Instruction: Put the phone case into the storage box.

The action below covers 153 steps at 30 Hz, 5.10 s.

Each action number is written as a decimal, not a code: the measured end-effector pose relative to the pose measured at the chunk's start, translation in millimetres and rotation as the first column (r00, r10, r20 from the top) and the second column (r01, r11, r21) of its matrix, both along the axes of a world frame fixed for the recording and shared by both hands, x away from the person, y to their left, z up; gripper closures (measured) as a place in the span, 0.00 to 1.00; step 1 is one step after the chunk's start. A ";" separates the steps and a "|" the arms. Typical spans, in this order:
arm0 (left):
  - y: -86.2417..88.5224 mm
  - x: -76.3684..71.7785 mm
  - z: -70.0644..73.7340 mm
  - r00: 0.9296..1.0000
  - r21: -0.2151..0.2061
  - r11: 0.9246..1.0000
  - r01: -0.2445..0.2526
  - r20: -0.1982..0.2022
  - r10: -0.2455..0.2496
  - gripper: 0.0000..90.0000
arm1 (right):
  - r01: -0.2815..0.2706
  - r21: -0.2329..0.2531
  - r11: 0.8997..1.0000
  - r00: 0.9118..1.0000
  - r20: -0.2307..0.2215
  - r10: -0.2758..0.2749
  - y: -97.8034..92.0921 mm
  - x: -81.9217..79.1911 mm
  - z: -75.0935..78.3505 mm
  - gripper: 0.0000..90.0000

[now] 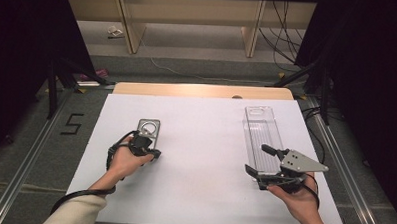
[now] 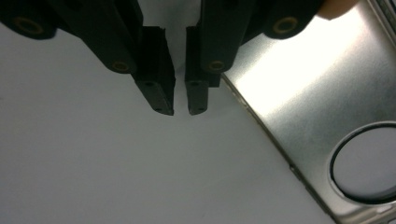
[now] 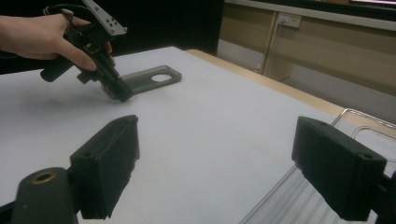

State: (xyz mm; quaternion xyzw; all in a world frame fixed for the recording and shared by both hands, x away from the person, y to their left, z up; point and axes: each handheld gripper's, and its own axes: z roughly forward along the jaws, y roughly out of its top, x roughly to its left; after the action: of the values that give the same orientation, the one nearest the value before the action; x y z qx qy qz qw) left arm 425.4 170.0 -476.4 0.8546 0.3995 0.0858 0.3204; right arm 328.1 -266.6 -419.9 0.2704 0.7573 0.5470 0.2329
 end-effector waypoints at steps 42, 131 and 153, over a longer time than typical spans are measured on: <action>27.2 5.0 24.9 0.804 0.562 0.667 0.489 0.005 -0.594 0.45 | -0.005 -0.004 1.000 1.000 0.002 0.005 1.4 0.2 0.3 0.18; 16.1 6.8 14.9 0.731 0.590 0.522 0.615 -0.179 -0.658 0.95 | -0.006 0.002 1.000 1.000 -0.007 0.006 1.3 0.8 -0.9 0.18; 16.9 1.7 19.2 0.743 0.582 0.553 0.596 -0.139 -0.655 0.98 | -0.006 0.002 1.000 1.000 -0.007 0.006 0.7 0.7 -0.7 0.18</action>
State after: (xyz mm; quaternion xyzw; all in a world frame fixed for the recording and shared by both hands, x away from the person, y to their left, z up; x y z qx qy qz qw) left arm 427.1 186.9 -457.2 0.9899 0.0058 0.1262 0.0650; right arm 328.9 -265.9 -420.6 0.2703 0.7582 0.5476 0.2284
